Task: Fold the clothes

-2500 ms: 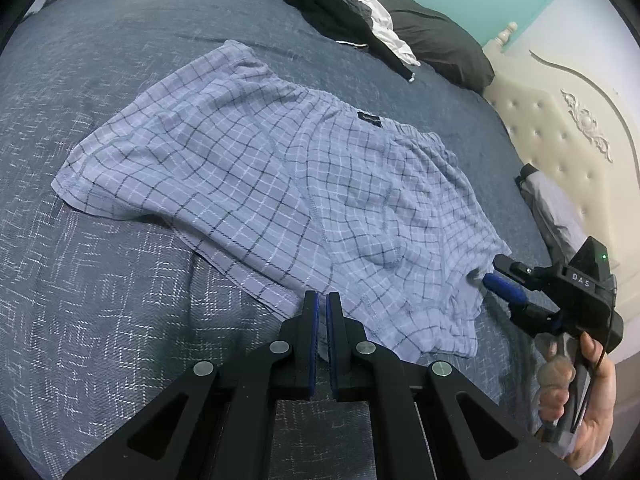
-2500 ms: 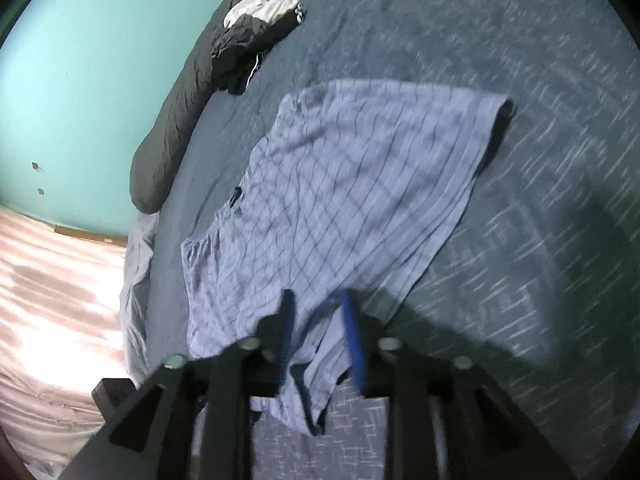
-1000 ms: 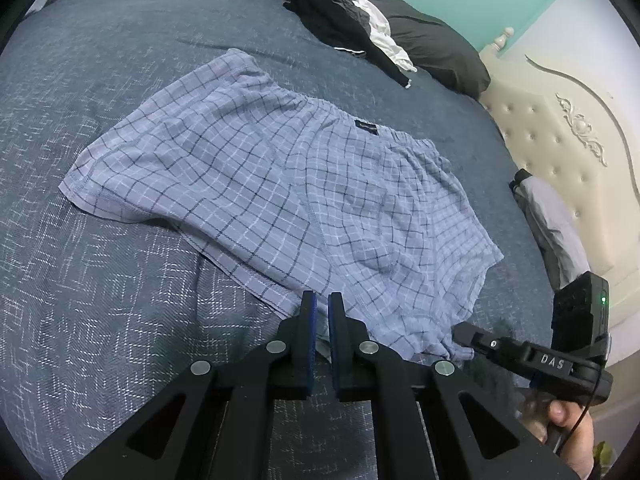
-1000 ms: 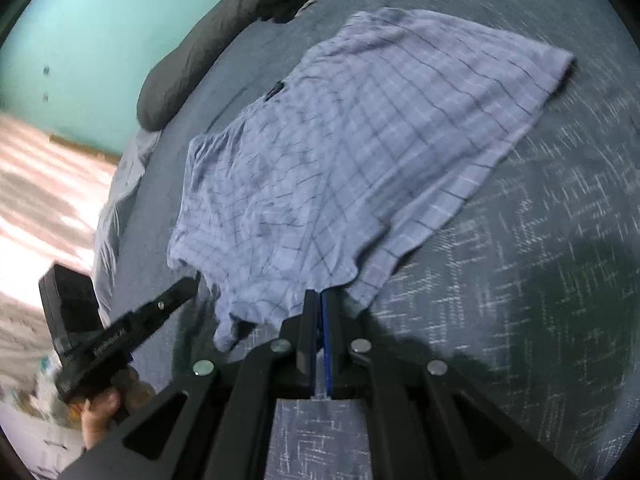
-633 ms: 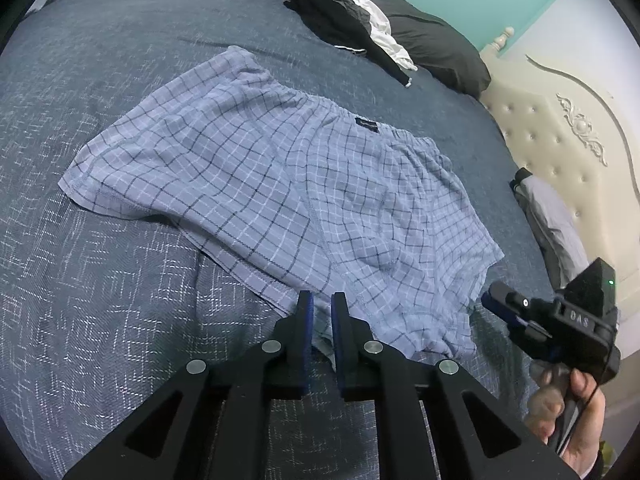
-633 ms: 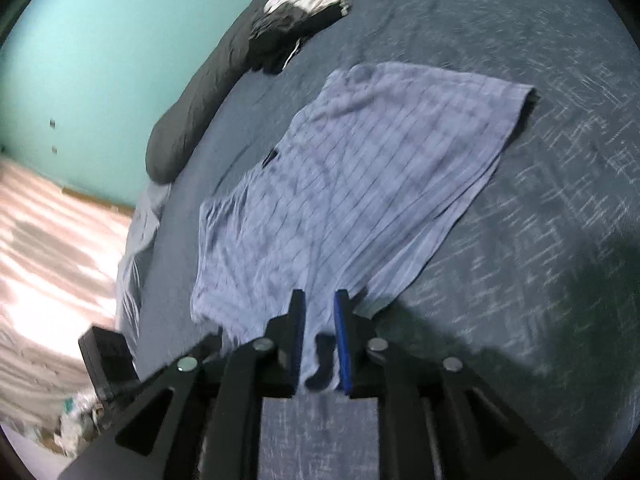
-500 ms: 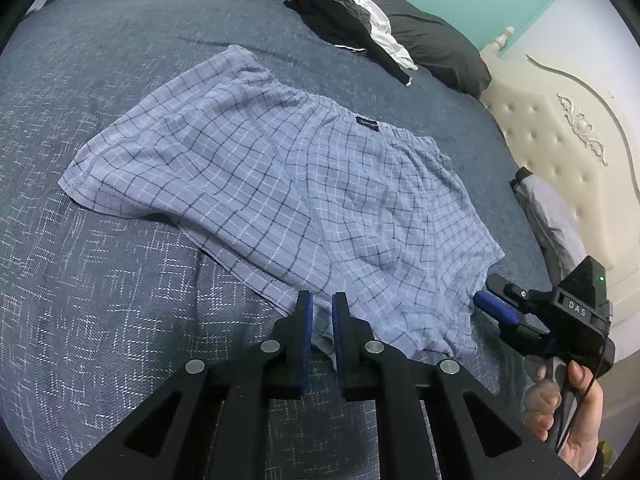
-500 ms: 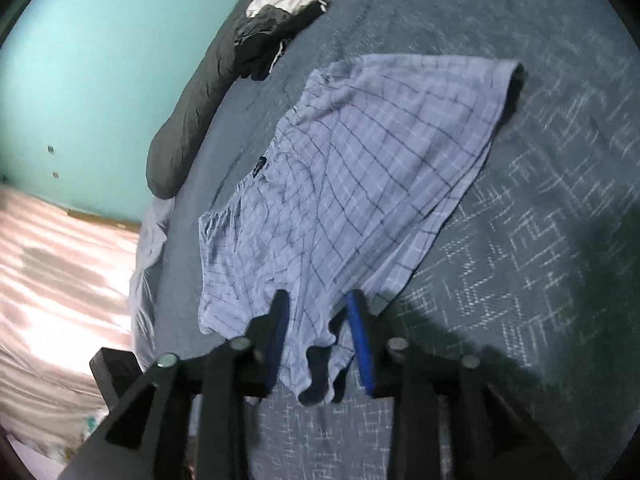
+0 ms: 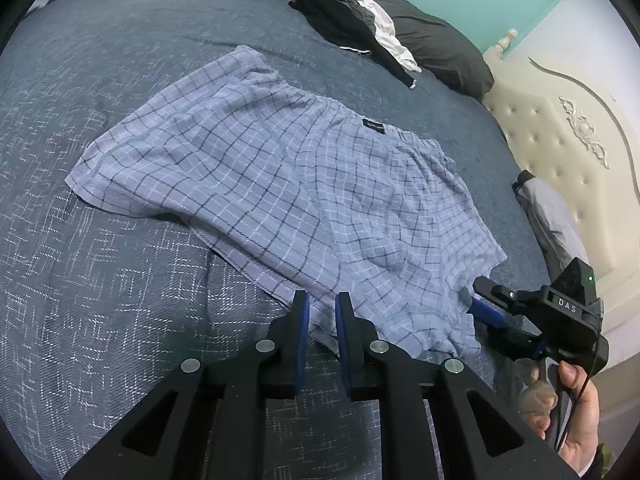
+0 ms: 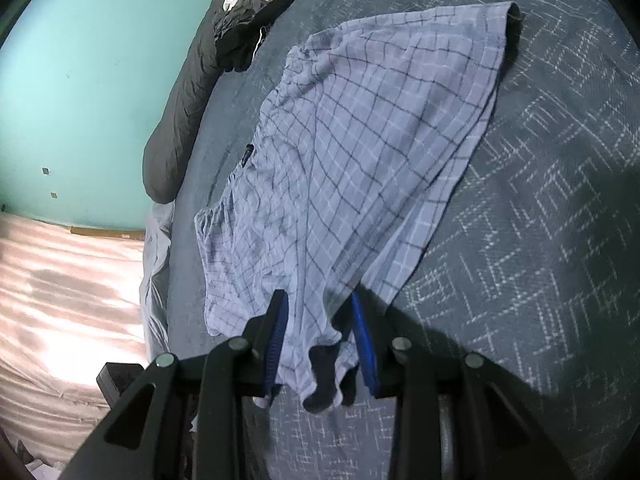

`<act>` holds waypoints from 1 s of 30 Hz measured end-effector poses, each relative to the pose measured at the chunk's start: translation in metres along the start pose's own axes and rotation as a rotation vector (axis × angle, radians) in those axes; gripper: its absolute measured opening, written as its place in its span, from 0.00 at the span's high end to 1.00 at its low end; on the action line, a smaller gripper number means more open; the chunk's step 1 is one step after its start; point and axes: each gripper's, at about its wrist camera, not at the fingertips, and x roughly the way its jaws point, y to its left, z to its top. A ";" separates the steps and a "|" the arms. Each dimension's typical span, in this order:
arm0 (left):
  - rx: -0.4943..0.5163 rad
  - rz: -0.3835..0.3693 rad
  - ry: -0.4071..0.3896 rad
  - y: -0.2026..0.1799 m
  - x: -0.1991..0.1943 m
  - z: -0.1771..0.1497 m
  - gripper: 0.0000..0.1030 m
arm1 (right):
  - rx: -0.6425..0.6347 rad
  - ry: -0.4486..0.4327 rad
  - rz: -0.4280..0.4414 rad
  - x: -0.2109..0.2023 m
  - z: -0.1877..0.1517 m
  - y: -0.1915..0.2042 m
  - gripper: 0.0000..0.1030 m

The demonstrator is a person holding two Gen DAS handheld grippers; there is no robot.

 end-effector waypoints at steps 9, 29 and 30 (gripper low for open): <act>0.001 0.000 0.000 0.000 0.000 0.000 0.85 | -0.067 -0.059 -0.037 -0.003 0.002 0.005 0.91; 0.000 0.001 0.008 -0.001 0.004 0.000 0.83 | -0.051 -0.105 -0.058 -0.018 -0.002 0.000 0.93; 0.000 0.001 0.008 -0.001 0.004 0.000 0.83 | -0.043 -0.100 -0.054 -0.017 -0.001 -0.001 0.93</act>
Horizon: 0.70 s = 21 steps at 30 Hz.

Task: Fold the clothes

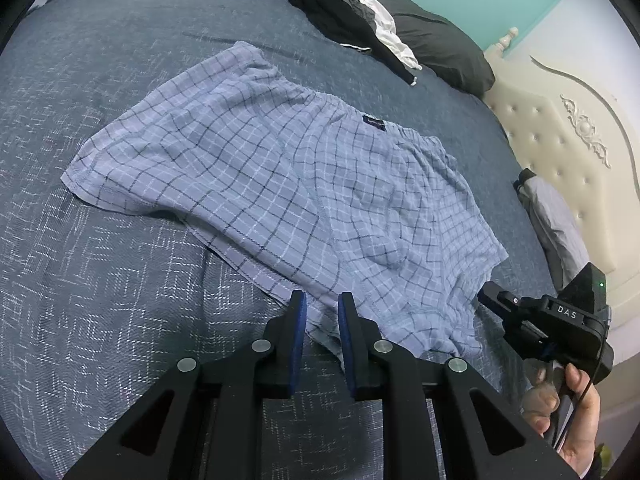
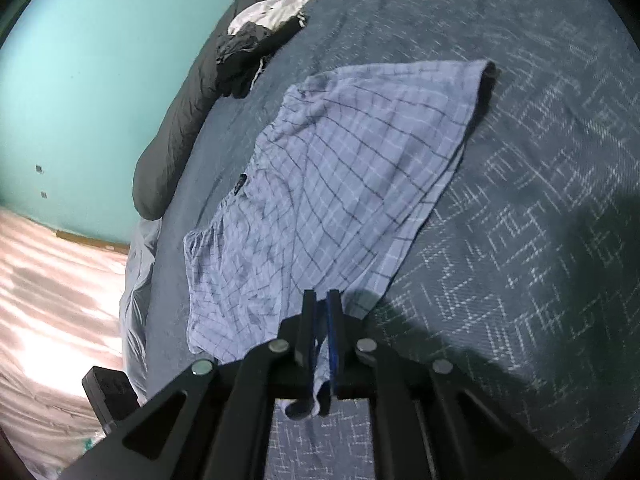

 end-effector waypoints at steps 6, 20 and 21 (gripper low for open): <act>-0.002 0.000 0.001 0.001 0.000 0.000 0.82 | 0.009 0.018 0.019 0.007 0.001 0.004 0.66; -0.010 0.000 -0.006 0.002 -0.003 0.001 0.81 | -0.062 -0.022 -0.036 0.010 0.002 0.009 0.98; -0.009 0.000 -0.006 0.002 -0.003 0.001 0.81 | -0.067 -0.027 -0.040 0.008 0.001 0.010 0.98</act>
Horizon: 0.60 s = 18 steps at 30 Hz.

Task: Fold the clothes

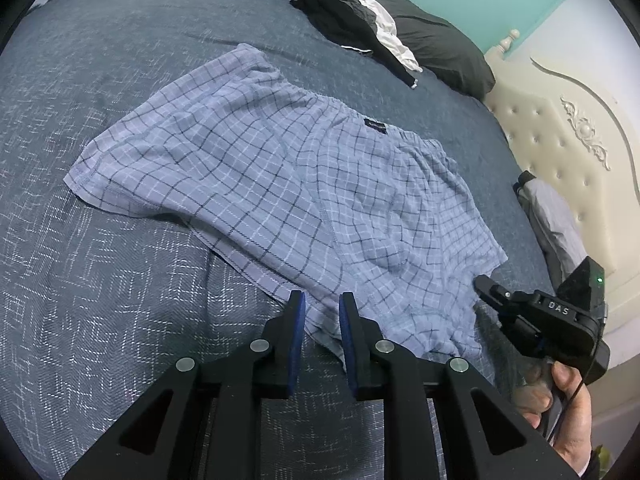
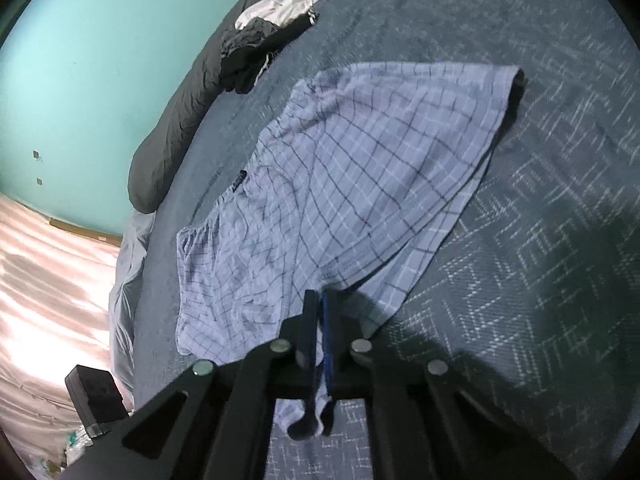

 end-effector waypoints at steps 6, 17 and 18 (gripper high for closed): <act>0.002 0.001 0.000 -0.001 0.001 0.000 0.81 | -0.014 -0.008 -0.026 -0.013 -0.004 0.003 0.98; -0.018 0.017 -0.023 0.006 -0.005 0.007 0.80 | -0.022 0.032 -0.105 -0.003 -0.009 -0.010 0.98; -0.023 0.020 -0.028 0.009 -0.007 0.009 0.80 | -0.029 0.025 -0.112 -0.004 -0.008 -0.009 0.98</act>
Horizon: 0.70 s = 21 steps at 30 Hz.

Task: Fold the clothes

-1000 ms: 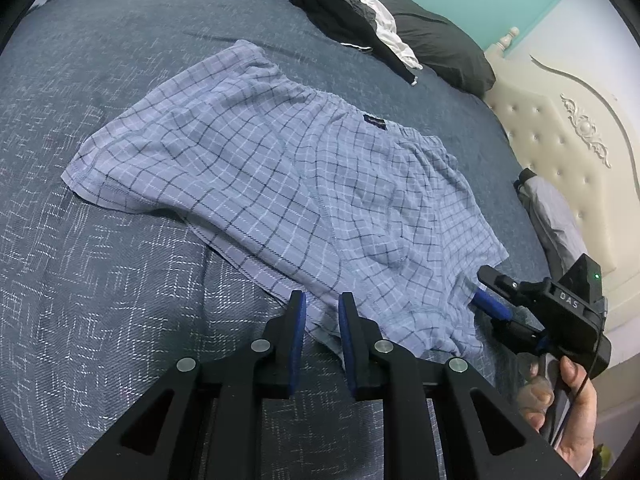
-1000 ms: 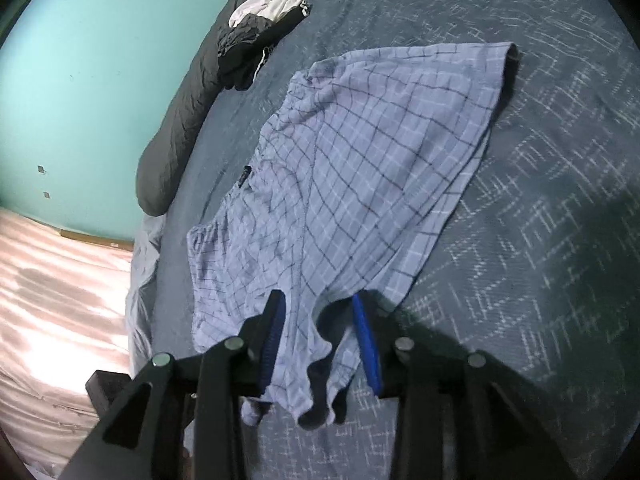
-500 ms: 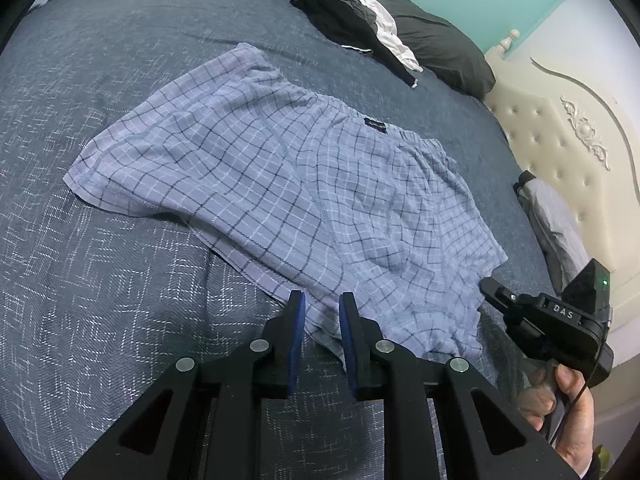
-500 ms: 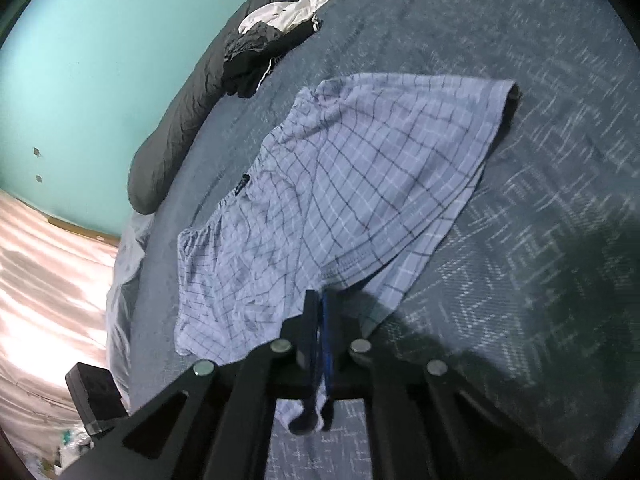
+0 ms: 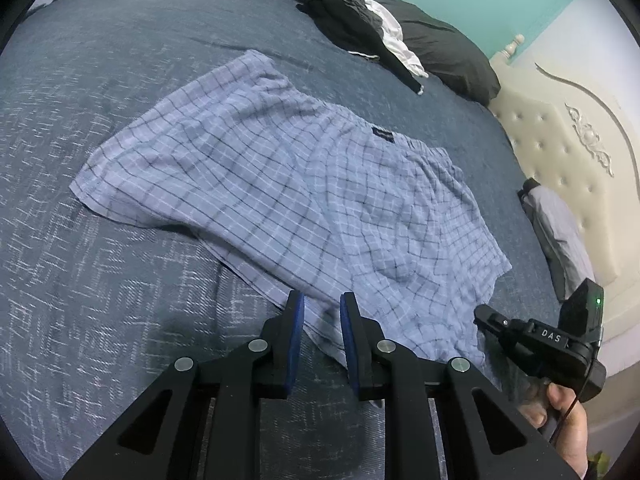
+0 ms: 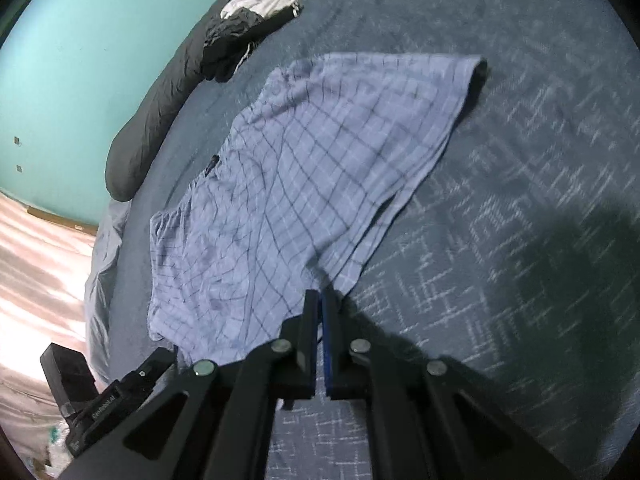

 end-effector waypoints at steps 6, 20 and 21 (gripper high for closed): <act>-0.084 0.070 -0.096 0.043 -0.026 0.023 0.75 | 0.004 0.002 -0.004 -0.001 -0.002 -0.001 0.98; -0.203 0.213 -0.169 0.123 -0.034 0.056 0.68 | 0.021 0.008 0.005 0.000 0.000 -0.006 0.98; -0.205 0.211 -0.163 0.124 -0.031 0.056 0.67 | 0.025 0.009 0.007 0.000 0.000 -0.007 0.98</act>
